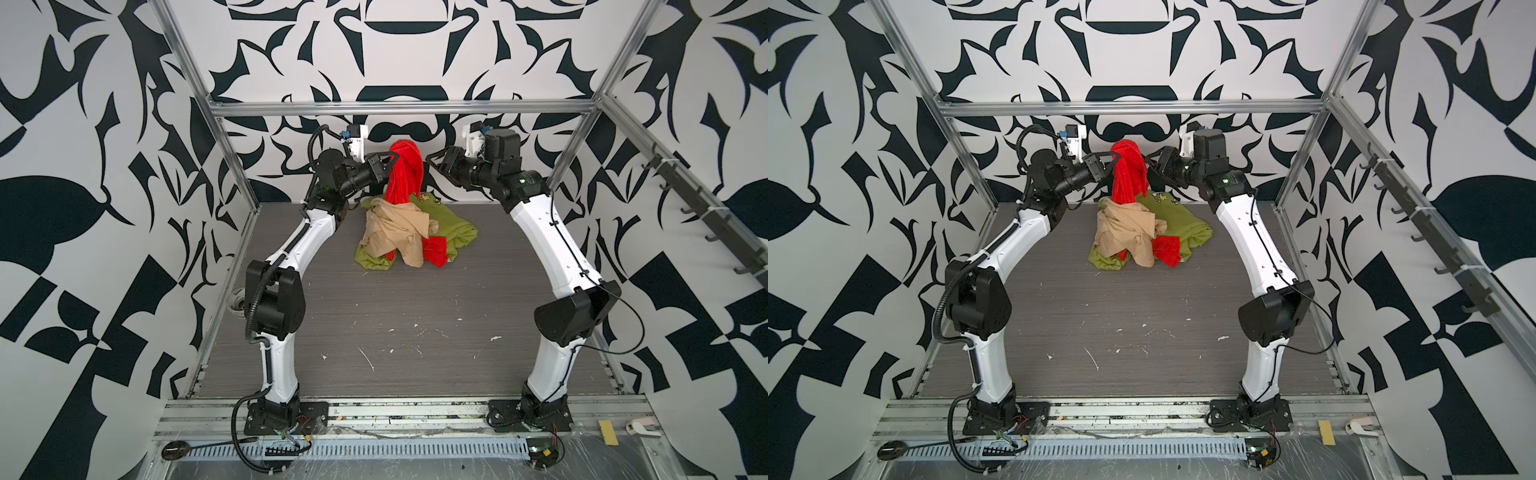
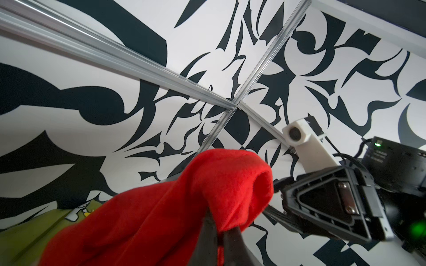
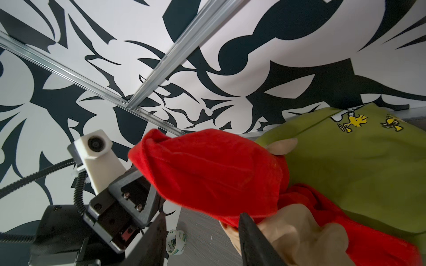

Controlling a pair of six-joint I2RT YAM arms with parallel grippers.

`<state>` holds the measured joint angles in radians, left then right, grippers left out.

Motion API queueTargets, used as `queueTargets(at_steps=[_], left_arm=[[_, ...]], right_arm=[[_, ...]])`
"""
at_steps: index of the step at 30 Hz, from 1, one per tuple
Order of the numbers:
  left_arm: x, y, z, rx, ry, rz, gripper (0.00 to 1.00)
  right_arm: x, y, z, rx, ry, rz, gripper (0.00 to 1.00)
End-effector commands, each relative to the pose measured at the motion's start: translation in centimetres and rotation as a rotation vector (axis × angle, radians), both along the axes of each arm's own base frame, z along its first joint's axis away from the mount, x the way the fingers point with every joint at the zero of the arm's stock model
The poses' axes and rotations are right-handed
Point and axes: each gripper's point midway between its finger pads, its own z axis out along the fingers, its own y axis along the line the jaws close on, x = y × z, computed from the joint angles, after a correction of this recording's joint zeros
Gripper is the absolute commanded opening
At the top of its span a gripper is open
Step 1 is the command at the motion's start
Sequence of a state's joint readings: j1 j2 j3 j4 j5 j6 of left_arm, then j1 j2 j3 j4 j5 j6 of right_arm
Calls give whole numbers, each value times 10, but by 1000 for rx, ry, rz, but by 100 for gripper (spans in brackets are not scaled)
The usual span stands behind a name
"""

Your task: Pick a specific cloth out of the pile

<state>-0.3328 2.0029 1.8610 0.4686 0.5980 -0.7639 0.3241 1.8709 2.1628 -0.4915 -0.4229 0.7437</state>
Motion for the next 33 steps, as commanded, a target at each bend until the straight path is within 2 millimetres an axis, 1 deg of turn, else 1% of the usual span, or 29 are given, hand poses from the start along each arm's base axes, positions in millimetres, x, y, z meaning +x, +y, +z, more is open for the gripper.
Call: queueTargets(at_steps=[1,7,12,18,22,27,33], left_arm=[[-9,9,53,-84,-131,13,0],[-6,12,63,-100,-142,37,0],[-7,12,82,-130,-161,25,0],[-10,11,104,-131,-186,16,0],[-17,13,113,-132,-204,18,0],[-27,20,113,-108,-182,53,0],[-54,25,120,-111,-180,55,0]], right_arm=[[-14,-7,36,8,-122,1,53],[-26,-18,35,-36,-194,-29,54],[-33,-28,35,-89,-249,-59,54],[-40,-33,37,-98,-296,-73,54],[-45,-37,38,-129,-308,-77,54],[-53,-49,35,-157,-344,-125,56],[-68,-49,30,-170,-354,-113,56]])
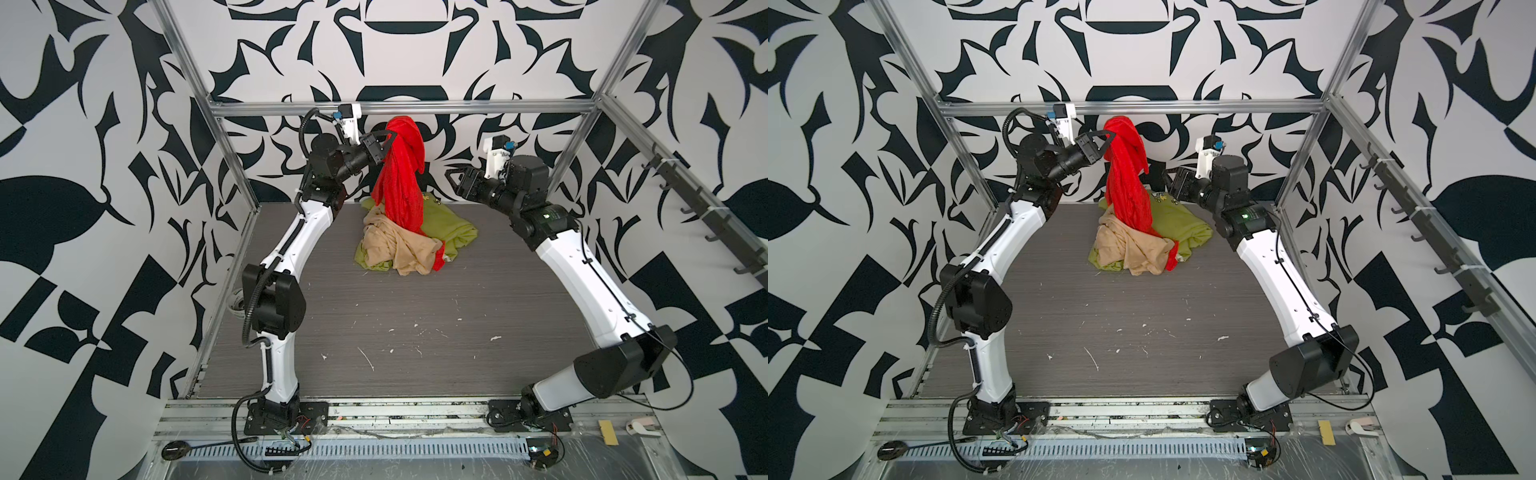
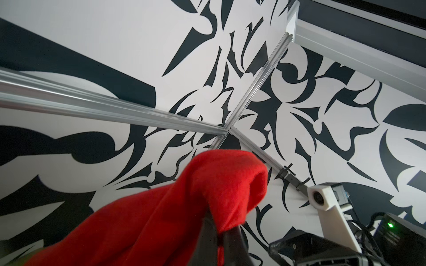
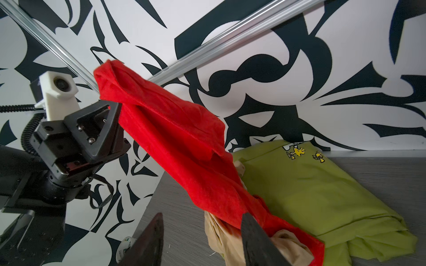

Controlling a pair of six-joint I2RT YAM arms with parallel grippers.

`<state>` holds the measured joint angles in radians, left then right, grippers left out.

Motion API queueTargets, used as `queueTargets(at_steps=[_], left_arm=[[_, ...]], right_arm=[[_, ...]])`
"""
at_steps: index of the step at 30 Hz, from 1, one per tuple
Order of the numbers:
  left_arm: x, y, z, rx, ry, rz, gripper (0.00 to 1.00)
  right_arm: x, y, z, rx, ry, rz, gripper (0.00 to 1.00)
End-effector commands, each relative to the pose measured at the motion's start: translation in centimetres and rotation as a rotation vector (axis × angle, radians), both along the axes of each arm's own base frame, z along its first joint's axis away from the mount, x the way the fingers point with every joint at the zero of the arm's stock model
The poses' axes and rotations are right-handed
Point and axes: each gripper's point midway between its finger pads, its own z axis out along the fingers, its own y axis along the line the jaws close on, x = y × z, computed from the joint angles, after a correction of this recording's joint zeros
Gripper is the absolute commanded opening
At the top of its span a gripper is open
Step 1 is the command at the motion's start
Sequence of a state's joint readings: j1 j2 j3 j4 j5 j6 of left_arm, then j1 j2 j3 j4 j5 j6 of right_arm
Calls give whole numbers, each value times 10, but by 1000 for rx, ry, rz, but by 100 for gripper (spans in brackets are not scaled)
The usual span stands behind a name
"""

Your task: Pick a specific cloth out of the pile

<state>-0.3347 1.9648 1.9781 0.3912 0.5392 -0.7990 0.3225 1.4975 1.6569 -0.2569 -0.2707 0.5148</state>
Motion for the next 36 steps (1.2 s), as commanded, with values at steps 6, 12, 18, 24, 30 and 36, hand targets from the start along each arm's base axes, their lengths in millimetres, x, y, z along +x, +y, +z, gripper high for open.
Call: queueTargets(at_steps=[6,12,18,24,30,36], left_arm=[[-77,14,73,-35,-164,15,0],[-91,23,96,-59,-222,46,0],[-99,20,116,-104,-254,22,0],[-126,14,132,-122,-282,-17,0],[-152,10,135,-136,-281,-43,0],[-182,16,137,-138,-291,-39,0]], right_arm=[[-29,-3,23,-13,-138,-6,56],[-46,1,24,-40,-174,27,56],[-72,6,32,-54,-270,89,56],[-94,16,27,-69,-332,157,56],[-115,26,20,-107,-376,210,56],[-132,32,14,-117,-408,252,58]])
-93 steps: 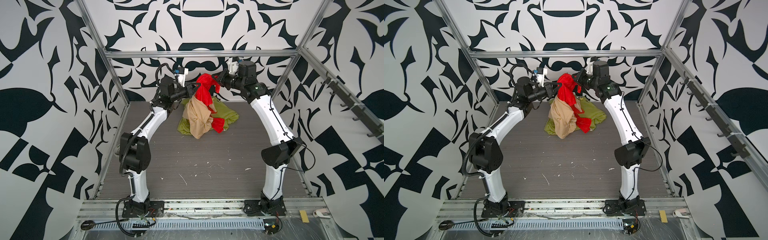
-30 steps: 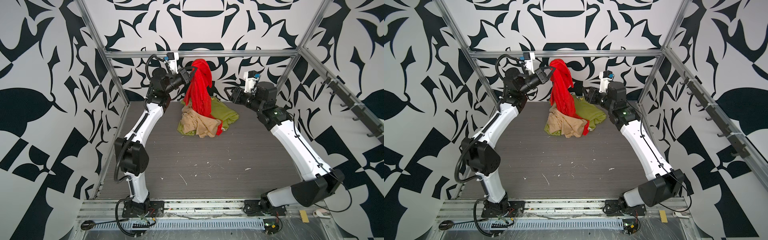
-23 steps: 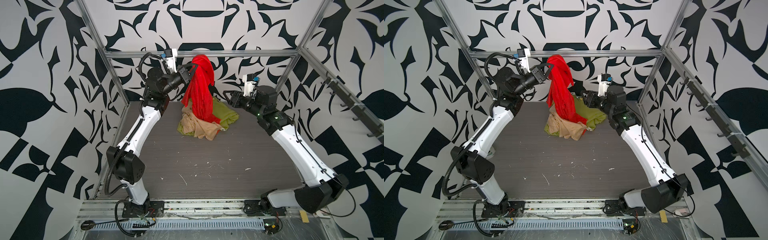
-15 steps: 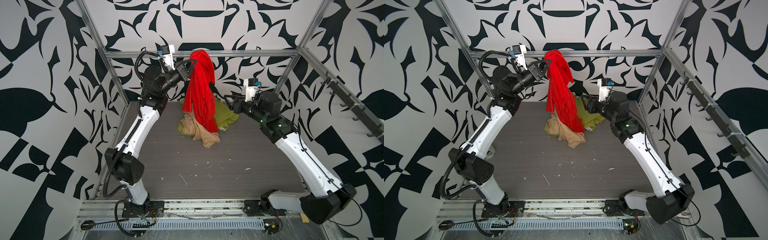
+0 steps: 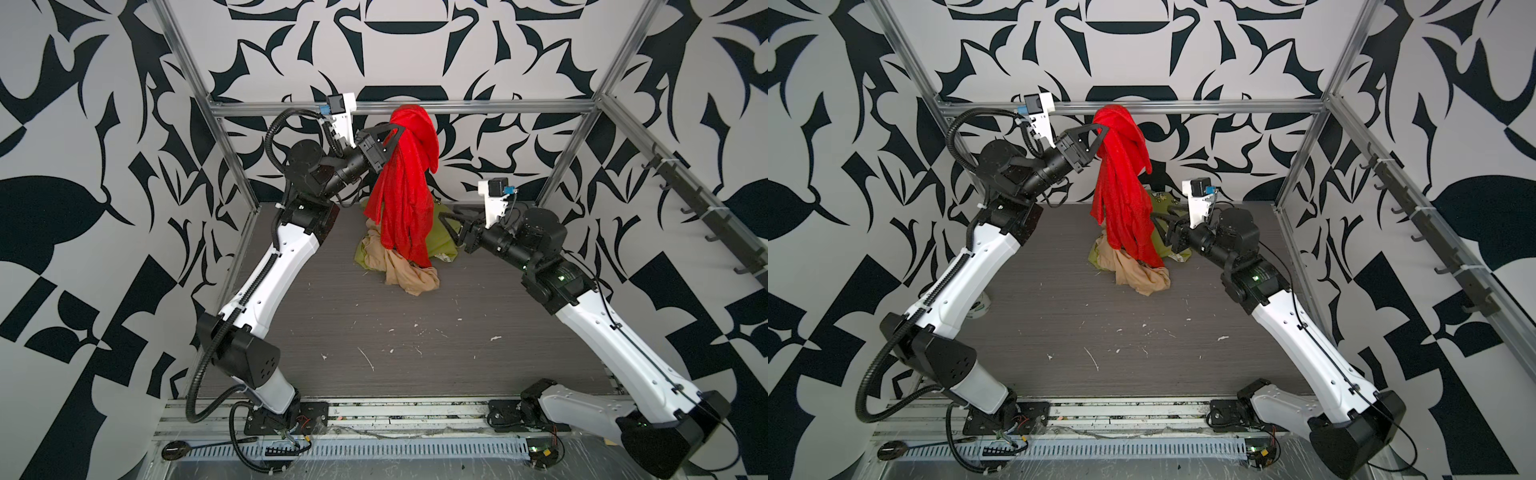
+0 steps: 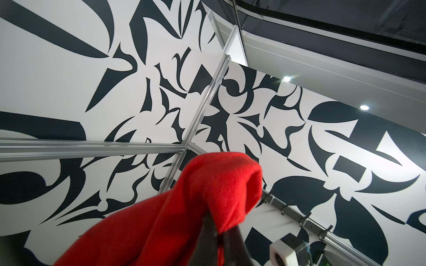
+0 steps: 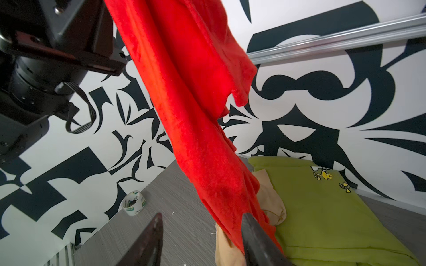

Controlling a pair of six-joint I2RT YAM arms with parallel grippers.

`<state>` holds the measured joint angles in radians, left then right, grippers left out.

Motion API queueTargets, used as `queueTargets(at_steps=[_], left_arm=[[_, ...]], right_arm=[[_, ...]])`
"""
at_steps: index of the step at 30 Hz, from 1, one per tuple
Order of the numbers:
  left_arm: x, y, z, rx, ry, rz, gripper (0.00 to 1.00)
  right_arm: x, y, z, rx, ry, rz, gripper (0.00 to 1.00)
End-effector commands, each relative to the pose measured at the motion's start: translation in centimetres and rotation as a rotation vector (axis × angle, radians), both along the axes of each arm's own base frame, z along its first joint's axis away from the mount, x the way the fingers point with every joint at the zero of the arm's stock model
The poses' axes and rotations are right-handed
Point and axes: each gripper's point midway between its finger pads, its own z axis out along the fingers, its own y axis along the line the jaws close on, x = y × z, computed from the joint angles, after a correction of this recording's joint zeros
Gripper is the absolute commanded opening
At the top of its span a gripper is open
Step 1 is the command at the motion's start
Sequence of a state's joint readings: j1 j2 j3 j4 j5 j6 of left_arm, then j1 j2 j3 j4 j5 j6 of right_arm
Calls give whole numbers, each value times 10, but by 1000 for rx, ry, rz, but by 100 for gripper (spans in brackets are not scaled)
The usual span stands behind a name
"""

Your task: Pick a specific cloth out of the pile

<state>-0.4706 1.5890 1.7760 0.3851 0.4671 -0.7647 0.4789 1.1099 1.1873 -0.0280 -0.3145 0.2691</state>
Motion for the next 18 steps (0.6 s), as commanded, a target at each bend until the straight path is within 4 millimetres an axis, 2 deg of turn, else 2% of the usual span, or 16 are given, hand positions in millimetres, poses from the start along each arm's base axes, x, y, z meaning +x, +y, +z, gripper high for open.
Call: queueTargets(at_steps=[1,5,9,12,15,18], left_arm=[[-43,21,42,-71,-124,23,0],[-60,22,51,-79,-142,10,0],[-69,20,57,-86,-153,2,0],[-71,19,57,-86,-147,0,0],[-74,18,55,-81,-142,-4,0],[-74,18,52,-72,-138,4,0]], right_arm=[[-17,5,21,5,-125,47,60],[-17,30,-6,-45,-207,100,69],[-14,69,-42,-100,-341,163,82],[-2,84,-69,-177,-438,74,91],[9,90,-85,-168,-438,16,91],[-4,112,-89,-152,-442,63,84]])
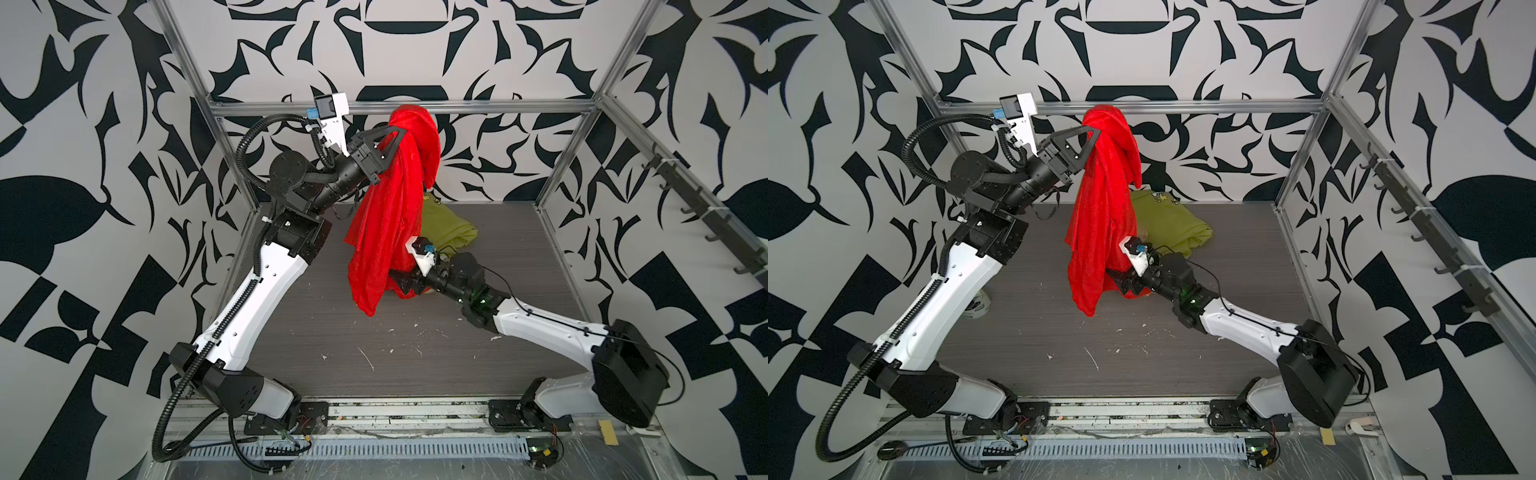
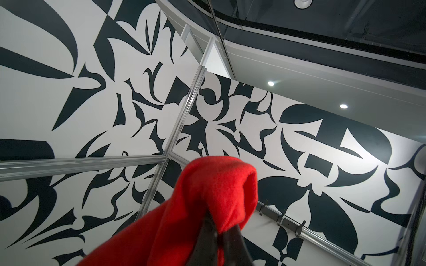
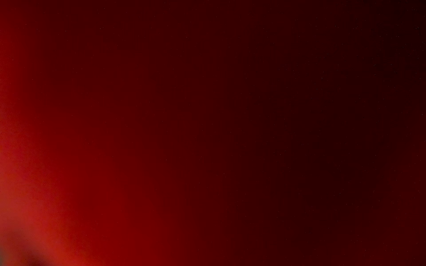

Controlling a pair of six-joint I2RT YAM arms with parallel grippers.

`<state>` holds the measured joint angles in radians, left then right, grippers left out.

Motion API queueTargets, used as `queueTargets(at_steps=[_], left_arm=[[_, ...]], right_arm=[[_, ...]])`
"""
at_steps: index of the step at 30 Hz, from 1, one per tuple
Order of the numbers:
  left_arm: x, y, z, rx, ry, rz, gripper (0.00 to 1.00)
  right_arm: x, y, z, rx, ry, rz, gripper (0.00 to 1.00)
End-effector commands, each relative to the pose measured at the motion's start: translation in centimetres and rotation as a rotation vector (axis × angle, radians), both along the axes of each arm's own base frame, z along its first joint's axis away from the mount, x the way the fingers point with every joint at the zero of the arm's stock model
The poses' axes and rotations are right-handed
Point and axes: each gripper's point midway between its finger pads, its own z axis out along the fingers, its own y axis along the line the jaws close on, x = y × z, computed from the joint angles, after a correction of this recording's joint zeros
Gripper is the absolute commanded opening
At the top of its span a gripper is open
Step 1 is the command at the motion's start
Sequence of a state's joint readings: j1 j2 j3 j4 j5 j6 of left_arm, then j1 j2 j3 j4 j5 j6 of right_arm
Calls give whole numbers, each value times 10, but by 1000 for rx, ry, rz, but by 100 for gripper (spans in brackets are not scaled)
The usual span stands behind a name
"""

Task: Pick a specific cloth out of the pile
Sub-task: 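Carry the red cloth with both grippers toward the robot and lower it onto the table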

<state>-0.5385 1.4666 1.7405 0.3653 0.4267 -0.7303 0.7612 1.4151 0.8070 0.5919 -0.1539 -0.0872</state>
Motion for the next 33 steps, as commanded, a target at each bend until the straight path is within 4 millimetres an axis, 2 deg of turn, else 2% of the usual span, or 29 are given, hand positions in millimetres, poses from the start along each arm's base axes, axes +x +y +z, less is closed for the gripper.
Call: queueTargets(at_steps=[1,3,6,8,12,16,18,19,22,27,33], left_arm=[[-17,13,18,-35,-62,27,0],[-18,15,16,-27,-64,39,0],[-19,18,10,-9,-62,64,0],[-20,21,6,0,-59,86,0],[-20,26,-3,15,-40,119,0],[-23,28,-12,32,-12,119,0],[-20,28,-23,43,19,128,0],[-32,37,-16,30,4,133,0],[-41,45,-28,53,36,149,0],[-50,52,-61,90,127,159,0],[-62,43,-114,151,249,100,0]], right_arm=[[-9,4,73,155,-218,-24,79],[-18,4,76,179,-192,2,62],[-30,-1,82,198,-143,22,28],[-39,-5,87,197,-118,30,18],[-61,-11,95,198,-89,55,15],[-77,-17,102,189,-57,73,0],[-84,-24,104,183,-35,72,0],[-87,-27,104,178,-27,73,0],[-96,-39,105,169,0,62,0],[-108,-55,90,132,73,50,0],[-115,-67,52,102,173,18,0]])
